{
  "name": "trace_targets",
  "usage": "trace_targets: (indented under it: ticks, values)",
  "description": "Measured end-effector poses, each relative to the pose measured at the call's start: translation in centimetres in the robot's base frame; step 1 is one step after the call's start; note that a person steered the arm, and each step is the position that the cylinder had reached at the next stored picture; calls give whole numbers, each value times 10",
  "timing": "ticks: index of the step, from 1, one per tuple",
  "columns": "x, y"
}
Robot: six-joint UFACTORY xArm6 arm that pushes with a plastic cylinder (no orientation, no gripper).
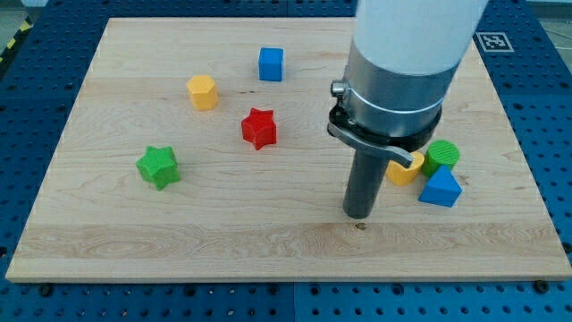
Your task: Move the arm slightly to the left
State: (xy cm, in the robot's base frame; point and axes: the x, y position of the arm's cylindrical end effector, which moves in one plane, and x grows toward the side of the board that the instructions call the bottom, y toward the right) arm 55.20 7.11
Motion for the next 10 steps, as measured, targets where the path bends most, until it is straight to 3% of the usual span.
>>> trace_targets:
  ticks: [3, 10]
  values:
    - [-2, -30]
    - [-2, -40]
